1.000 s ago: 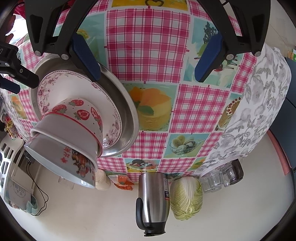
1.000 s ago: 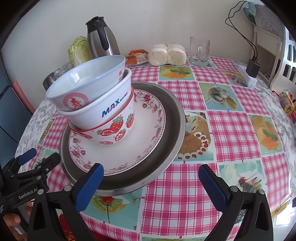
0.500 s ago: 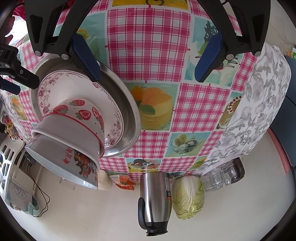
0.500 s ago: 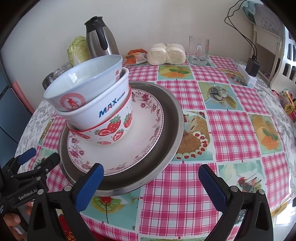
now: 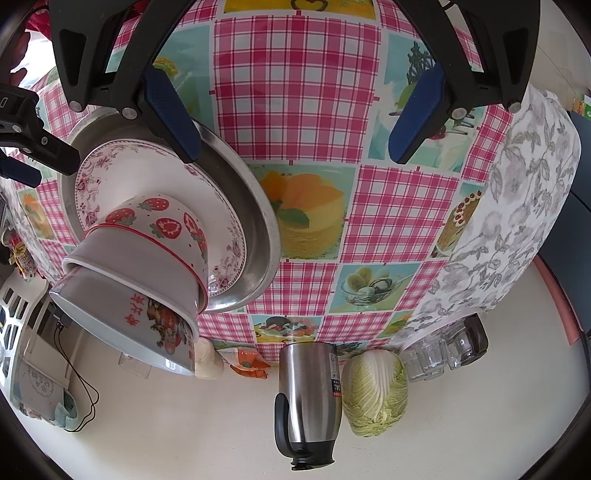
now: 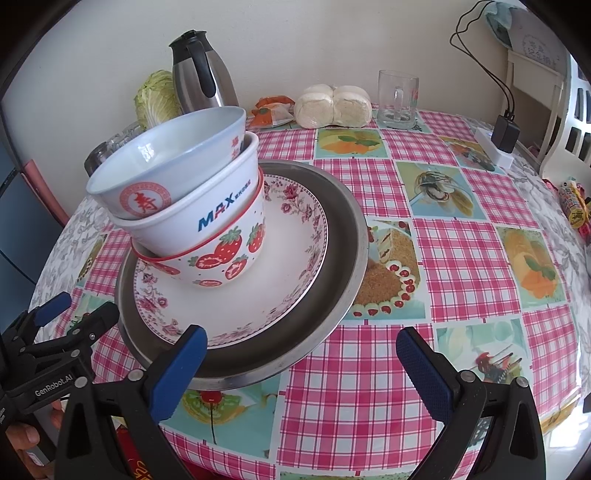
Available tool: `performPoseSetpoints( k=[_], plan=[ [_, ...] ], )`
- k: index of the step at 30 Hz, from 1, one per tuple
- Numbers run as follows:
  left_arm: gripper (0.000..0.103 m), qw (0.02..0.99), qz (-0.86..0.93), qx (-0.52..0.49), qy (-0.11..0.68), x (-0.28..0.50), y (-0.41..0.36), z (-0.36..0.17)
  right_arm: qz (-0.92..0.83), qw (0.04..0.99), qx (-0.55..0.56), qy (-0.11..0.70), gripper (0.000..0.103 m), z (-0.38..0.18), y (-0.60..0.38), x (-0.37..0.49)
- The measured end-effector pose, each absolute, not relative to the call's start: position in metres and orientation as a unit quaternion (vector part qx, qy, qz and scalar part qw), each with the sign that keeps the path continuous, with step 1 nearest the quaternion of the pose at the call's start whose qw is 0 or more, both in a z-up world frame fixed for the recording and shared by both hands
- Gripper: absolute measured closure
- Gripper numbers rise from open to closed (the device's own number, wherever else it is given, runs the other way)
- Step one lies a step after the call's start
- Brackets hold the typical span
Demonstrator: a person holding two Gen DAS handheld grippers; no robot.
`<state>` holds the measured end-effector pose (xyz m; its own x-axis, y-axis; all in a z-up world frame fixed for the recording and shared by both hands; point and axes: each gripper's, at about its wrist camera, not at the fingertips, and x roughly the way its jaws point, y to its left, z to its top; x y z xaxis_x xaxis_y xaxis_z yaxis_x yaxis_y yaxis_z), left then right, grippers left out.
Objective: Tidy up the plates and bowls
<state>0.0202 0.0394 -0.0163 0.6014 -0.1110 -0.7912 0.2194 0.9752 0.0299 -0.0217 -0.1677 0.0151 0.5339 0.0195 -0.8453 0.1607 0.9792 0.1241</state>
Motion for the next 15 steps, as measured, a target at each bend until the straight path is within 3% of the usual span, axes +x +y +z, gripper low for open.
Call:
performPoseSetpoints(
  k=[15],
  plan=[
    [0.002, 0.895, -0.090, 0.063, 0.432, 0.0188, 0.0393, -0.0154, -0.041, 0.870, 0.093, 0.483, 0.000, 0.0133, -0.1668, -0.0214]
  ],
)
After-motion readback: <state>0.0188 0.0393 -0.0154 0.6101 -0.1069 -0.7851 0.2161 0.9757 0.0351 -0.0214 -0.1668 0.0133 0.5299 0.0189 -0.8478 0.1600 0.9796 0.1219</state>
